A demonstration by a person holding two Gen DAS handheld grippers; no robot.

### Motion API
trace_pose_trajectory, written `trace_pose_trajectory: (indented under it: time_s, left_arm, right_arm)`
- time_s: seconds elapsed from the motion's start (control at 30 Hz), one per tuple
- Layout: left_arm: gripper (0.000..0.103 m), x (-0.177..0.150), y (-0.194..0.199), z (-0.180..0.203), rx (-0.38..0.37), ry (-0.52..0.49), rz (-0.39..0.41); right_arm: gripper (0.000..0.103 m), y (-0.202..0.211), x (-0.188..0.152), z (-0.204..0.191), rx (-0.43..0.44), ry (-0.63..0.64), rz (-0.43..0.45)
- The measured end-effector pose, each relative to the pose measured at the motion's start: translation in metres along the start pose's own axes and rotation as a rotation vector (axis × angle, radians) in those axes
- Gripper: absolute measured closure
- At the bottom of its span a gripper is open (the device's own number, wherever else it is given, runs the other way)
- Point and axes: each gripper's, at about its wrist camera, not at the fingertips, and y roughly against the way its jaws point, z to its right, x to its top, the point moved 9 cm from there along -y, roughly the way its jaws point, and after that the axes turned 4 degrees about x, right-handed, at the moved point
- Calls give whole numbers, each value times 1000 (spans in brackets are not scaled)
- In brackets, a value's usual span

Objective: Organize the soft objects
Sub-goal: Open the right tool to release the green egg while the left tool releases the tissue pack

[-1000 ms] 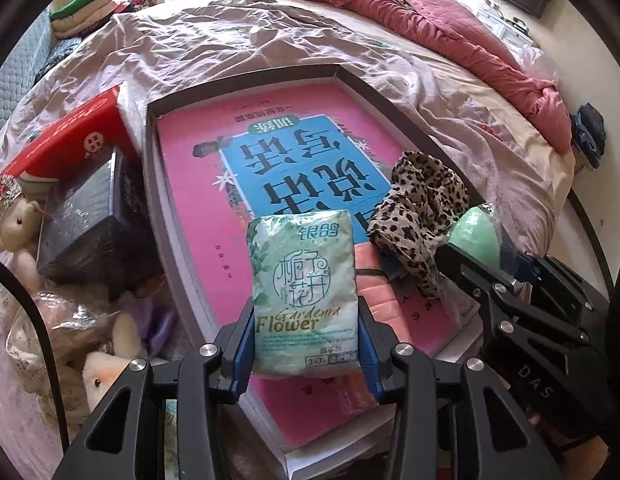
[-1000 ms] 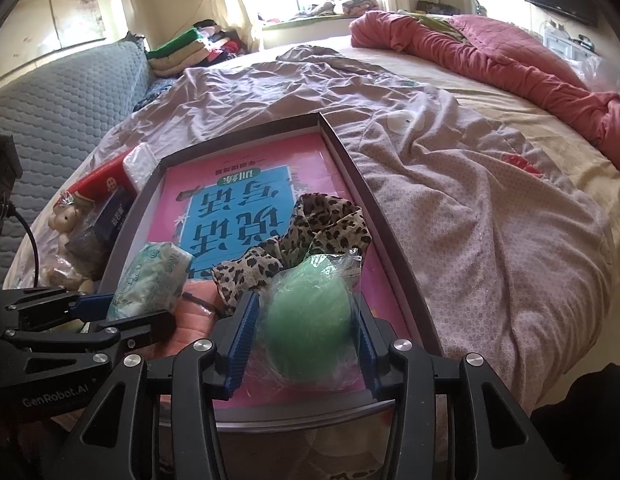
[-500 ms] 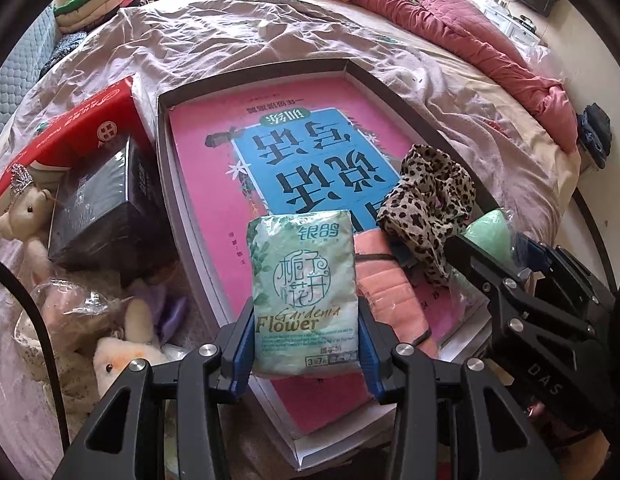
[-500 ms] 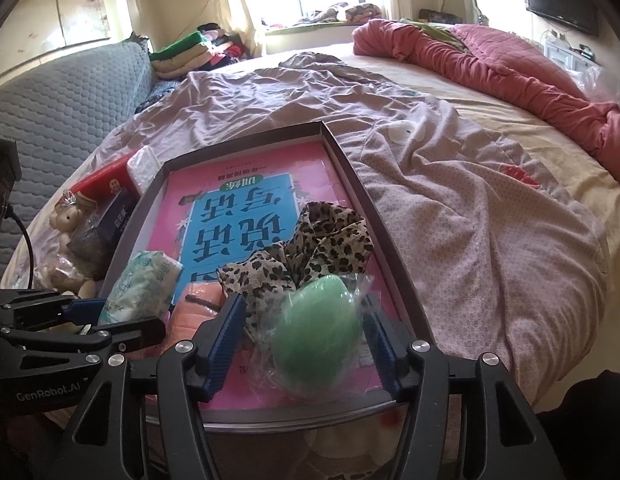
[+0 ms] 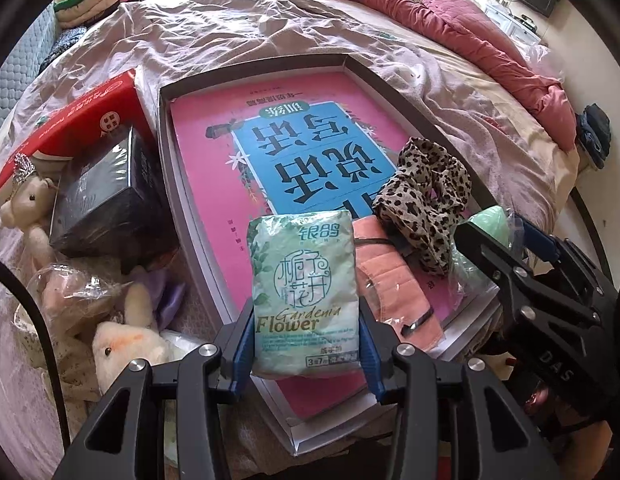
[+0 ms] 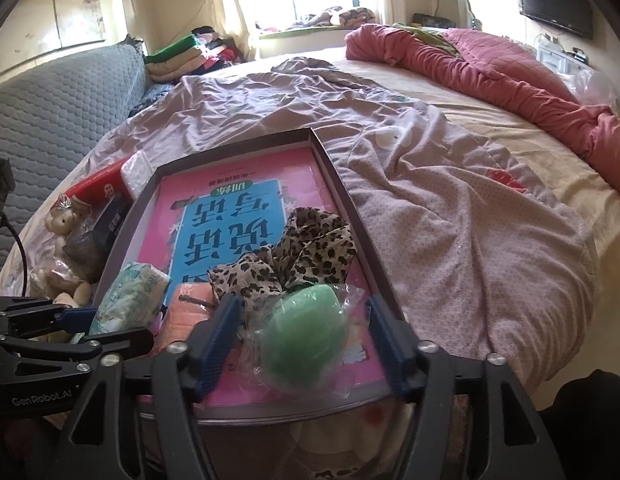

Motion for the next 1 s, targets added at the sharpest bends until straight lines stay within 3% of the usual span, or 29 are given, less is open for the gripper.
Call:
trace_pose_trajectory:
  time_s: [0.6, 1.0]
  left_arm:
    - [56, -2, 1, 2, 16, -19, 1]
    - [48, 0, 19, -1, 12, -14, 45]
  right_arm:
    - [30, 11, 5, 2, -9, 5, 21]
    - [29, 23, 9, -5, -21, 25, 36]
